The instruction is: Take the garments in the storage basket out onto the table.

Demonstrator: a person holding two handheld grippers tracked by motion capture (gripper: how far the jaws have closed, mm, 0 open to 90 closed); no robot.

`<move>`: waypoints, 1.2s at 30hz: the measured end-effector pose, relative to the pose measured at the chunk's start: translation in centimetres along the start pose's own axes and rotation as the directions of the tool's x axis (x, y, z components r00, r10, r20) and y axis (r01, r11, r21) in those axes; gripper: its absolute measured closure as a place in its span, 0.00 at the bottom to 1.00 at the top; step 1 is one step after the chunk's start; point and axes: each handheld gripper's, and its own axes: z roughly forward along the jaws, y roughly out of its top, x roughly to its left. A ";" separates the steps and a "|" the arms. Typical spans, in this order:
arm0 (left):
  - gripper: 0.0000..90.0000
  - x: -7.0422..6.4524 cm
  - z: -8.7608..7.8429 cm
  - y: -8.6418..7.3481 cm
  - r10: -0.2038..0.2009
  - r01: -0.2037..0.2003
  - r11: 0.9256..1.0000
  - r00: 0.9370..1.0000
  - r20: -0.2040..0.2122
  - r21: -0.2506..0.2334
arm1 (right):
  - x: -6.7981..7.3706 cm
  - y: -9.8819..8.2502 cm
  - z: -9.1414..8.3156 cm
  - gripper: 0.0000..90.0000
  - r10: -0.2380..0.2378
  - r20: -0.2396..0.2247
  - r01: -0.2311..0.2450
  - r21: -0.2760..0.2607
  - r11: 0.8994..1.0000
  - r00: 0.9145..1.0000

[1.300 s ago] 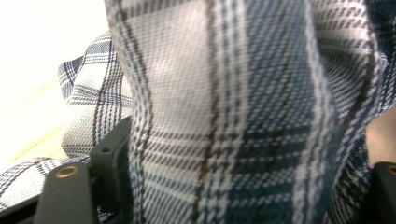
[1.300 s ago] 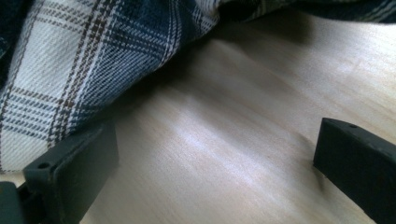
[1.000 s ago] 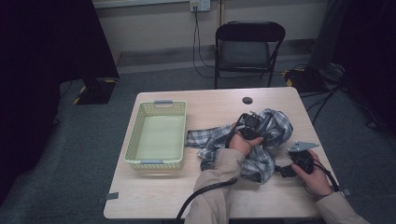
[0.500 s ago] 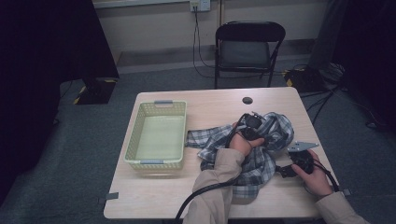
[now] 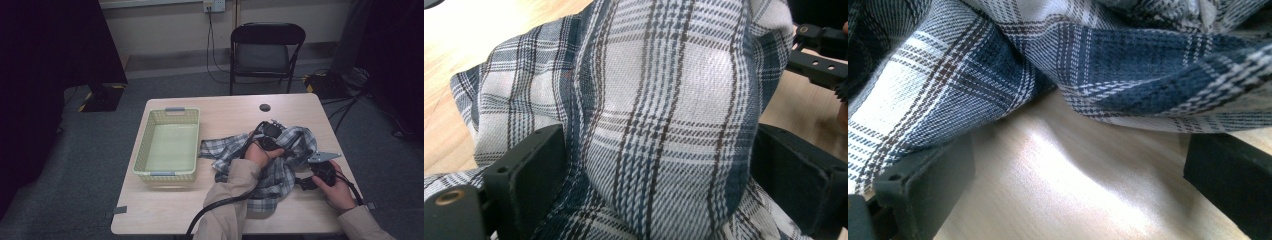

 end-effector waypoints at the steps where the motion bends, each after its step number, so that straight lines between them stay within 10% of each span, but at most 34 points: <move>1: 0.10 0.0 -0.1 0.0 0.000 0.000 1.000 1.000 -0.001 0.000 | 0.0 0.0 0.0 0.00 0.000 0.000 0.000 0.000 1.000 1.000; 36: 0.07 -0.2 -2.8 -0.8 0.003 -0.002 0.999 1.000 0.028 -0.044 | 0.0 0.0 0.0 0.00 0.003 0.000 -0.003 0.000 1.000 1.000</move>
